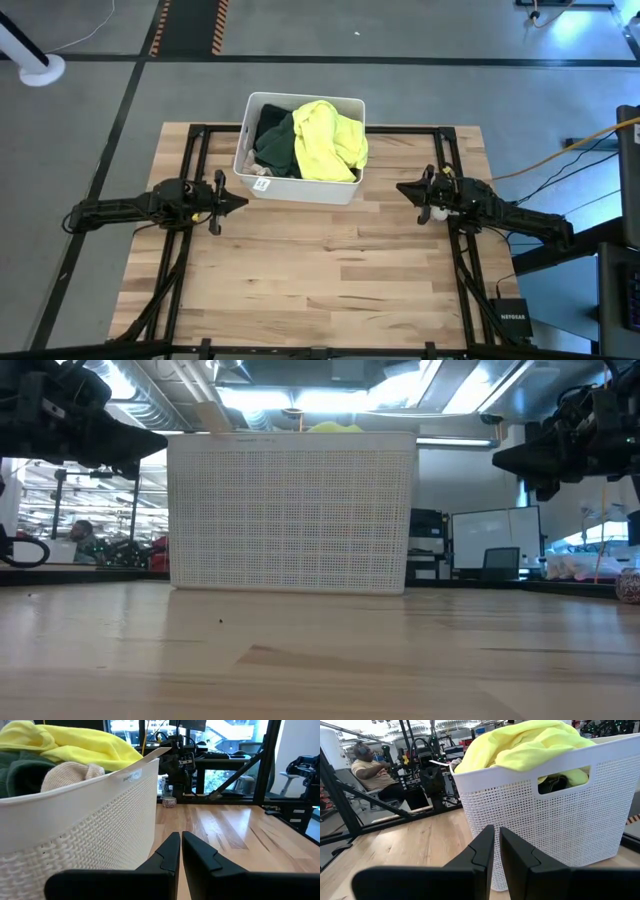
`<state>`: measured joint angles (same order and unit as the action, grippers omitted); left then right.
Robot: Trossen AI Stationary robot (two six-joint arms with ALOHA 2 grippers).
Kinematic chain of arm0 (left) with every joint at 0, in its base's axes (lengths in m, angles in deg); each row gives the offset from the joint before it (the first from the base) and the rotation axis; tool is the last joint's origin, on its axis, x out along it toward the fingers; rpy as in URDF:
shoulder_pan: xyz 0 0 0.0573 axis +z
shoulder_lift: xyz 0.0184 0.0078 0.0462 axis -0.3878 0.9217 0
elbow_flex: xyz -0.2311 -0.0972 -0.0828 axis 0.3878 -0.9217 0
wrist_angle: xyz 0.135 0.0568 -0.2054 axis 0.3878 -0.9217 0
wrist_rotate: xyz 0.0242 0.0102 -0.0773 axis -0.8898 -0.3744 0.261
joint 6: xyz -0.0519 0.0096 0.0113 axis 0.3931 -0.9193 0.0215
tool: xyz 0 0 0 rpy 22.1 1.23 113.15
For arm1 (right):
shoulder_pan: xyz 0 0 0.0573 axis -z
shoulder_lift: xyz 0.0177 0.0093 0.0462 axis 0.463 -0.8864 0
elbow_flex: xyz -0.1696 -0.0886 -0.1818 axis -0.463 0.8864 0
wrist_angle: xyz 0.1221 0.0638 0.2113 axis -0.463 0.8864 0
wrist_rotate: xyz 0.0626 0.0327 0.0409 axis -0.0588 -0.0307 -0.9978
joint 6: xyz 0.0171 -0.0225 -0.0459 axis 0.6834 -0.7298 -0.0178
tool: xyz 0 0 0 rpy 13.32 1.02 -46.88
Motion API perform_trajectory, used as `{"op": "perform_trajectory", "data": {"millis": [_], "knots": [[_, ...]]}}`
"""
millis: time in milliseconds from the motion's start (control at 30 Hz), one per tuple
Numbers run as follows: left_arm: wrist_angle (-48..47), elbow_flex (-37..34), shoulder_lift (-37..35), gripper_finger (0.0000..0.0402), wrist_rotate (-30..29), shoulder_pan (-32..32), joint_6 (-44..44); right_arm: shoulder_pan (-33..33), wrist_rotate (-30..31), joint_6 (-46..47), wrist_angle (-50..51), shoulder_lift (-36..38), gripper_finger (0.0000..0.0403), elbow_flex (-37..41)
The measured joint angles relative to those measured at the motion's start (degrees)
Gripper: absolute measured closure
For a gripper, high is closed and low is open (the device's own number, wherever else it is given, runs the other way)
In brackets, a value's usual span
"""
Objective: Sort clothes
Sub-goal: Return to Home Position
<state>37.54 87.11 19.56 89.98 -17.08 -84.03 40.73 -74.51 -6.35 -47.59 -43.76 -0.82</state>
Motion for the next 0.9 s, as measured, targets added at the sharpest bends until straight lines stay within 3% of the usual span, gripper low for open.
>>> {"op": "perform_trajectory", "data": {"millis": [233,267,400,500,567,700,900], "knots": [[0.2,0.0,0.0,0.0389,-0.4,0.0,0.8,0.0,0.0,0.0,0.0,0.0,0.0356,0.0],[1.5,-0.1,0.0,0.0389,-2.6,0.0,6.4,0.0,0.0,0.0,0.0,0.0,0.0356,0.0],[13.2,0.0,-0.3,0.0389,-17.4,0.0,43.0,0.0,-0.1,0.0,0.0,0.0,0.0356,0.0],[15.2,0.0,-0.1,0.0389,-21.8,0.0,59.1,0.0,-0.1,0.0,0.0,0.0,0.0356,0.0],[14.6,0.0,-0.2,0.0389,-22.0,0.0,65.0,0.0,-0.1,0.0,0.0,0.0,0.0356,0.0],[11.8,0.0,-0.1,0.0389,-22.0,0.0,68.4,0.0,-0.1,-0.1,0.0,0.0,0.0356,0.0],[8.9,0.1,-0.2,0.0389,-21.9,0.0,64.9,0.0,-0.1,-0.1,0.0,0.0,0.0356,0.0]]}}
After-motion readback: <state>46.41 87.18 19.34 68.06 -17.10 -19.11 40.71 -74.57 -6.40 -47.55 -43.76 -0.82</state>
